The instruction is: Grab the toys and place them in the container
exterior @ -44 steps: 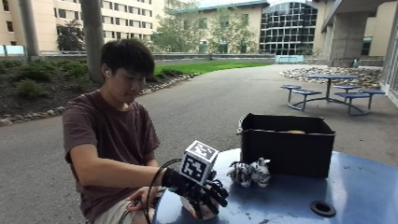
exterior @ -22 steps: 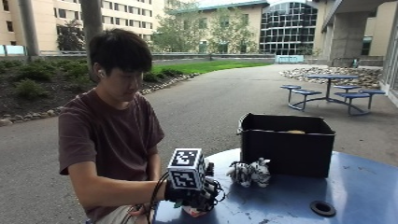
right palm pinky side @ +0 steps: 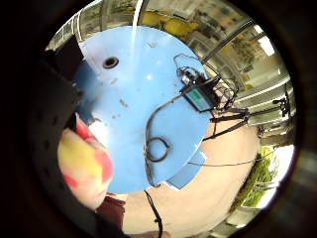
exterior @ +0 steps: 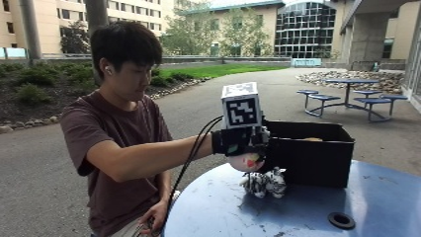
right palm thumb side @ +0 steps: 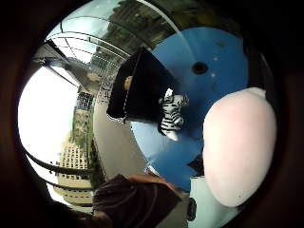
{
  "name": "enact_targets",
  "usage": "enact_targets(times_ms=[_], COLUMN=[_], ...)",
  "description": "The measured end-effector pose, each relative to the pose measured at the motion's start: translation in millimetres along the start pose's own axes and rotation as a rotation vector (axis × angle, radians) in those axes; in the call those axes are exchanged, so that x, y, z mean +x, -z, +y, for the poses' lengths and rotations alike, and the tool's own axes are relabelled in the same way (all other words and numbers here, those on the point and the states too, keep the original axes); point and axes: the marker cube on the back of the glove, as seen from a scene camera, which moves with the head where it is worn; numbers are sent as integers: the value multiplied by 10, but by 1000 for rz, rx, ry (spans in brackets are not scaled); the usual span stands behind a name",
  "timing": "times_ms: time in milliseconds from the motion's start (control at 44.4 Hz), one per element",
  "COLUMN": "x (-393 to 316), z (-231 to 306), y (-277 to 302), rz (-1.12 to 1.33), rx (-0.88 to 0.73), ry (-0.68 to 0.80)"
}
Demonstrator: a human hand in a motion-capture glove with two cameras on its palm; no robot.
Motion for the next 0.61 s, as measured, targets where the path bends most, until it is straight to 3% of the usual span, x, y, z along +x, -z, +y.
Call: enact_targets(times_ms=[315,540,608], x=[-540,-1532,-1952], z=[-597,-943,-1002], y=[431,543,463], rz=[69,172,167], rx=[20,51,35], ry=[-7,49,136])
